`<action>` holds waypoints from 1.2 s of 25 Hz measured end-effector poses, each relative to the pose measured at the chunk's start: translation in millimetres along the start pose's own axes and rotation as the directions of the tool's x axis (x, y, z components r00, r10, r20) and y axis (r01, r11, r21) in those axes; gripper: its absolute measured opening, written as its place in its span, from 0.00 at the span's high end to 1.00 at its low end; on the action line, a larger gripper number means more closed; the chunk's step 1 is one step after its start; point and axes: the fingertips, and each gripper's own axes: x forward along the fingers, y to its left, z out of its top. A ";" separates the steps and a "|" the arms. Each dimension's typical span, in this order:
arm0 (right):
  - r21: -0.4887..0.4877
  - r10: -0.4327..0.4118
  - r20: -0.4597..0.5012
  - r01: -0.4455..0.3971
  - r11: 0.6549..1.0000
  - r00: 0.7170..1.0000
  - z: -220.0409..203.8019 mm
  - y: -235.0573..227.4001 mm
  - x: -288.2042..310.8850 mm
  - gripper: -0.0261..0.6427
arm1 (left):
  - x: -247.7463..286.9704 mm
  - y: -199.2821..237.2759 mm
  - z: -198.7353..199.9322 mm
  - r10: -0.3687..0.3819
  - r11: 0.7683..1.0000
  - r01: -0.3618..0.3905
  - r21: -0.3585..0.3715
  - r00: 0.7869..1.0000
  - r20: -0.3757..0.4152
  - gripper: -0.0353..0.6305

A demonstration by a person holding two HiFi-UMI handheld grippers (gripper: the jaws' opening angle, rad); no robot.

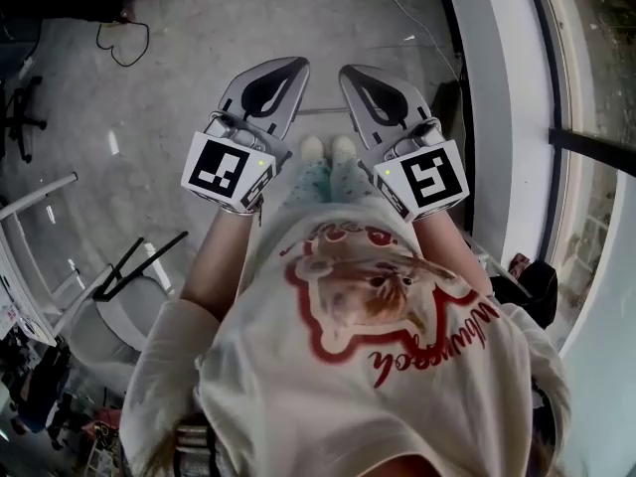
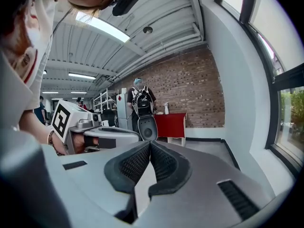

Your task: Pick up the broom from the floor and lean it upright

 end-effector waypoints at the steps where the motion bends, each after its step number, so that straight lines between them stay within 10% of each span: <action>1: 0.005 0.008 -0.007 -0.008 1.000 1.000 -5.2 -5.2 6.2 0.93 | 5.4 6.8 -4.4 0.011 1.000 -0.011 -0.007 1.000 0.003 0.91; 30: 0.006 0.304 -0.255 -0.313 0.950 0.918 -333.8 -24.7 177.9 0.93 | 48.4 155.0 -336.2 0.309 0.928 -0.332 -0.170 0.939 -0.149 0.91</action>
